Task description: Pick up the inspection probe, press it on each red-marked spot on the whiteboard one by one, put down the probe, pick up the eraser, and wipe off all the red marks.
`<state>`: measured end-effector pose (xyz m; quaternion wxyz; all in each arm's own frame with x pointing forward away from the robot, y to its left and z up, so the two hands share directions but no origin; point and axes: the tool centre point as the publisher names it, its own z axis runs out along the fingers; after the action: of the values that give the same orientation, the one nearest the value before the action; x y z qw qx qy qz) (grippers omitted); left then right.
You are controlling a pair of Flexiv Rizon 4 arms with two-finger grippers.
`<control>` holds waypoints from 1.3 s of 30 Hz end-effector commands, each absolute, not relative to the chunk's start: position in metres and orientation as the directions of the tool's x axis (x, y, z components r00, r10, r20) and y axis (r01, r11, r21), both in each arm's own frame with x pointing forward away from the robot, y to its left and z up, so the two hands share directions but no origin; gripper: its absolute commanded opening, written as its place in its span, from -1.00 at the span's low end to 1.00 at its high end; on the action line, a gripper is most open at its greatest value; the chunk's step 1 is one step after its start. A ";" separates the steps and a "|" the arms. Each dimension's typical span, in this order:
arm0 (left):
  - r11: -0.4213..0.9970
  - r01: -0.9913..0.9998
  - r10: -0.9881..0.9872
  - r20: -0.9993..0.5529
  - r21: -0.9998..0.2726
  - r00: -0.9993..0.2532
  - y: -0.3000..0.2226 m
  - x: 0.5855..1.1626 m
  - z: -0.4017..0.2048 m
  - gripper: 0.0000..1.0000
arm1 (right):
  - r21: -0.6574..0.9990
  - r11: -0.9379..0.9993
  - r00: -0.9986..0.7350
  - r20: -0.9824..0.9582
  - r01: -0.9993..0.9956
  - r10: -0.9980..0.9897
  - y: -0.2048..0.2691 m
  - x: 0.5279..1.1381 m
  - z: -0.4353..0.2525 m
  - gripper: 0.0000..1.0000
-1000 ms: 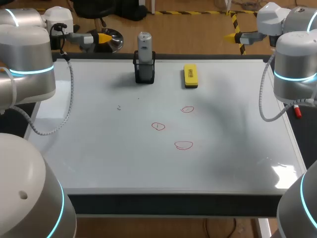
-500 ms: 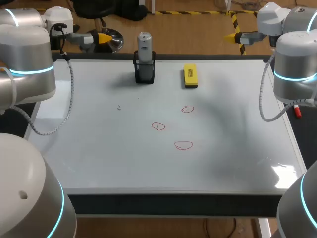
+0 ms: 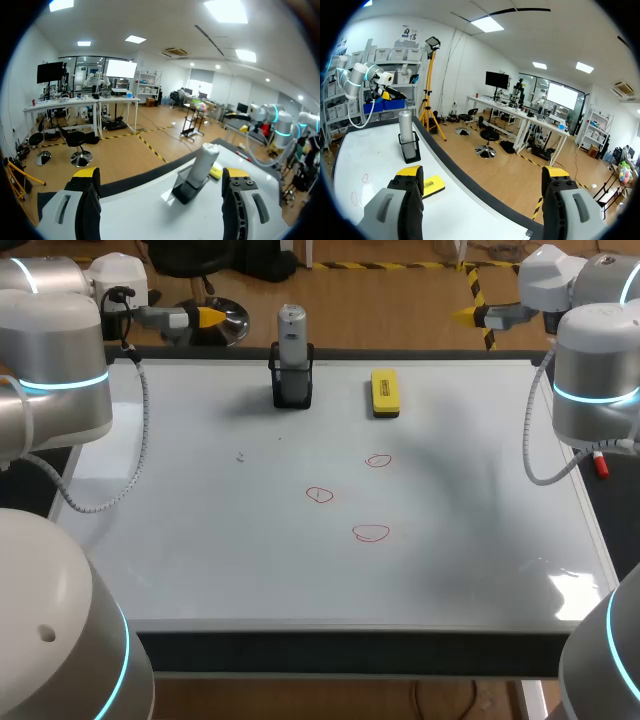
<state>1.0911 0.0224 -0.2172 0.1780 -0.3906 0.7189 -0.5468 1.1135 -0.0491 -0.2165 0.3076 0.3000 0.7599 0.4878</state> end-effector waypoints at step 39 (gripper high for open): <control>0.150 -0.206 -0.320 0.150 -0.967 -0.936 -0.041 1.079 -0.219 1.00 | 0.925 0.345 -0.632 -0.174 0.157 0.755 -0.049 1.114 -0.216 1.00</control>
<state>1.0713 -0.0365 -0.2150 0.0761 -0.1995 0.7511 -0.6247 1.1135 -0.0490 -0.2165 0.3076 0.3000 0.7599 0.4878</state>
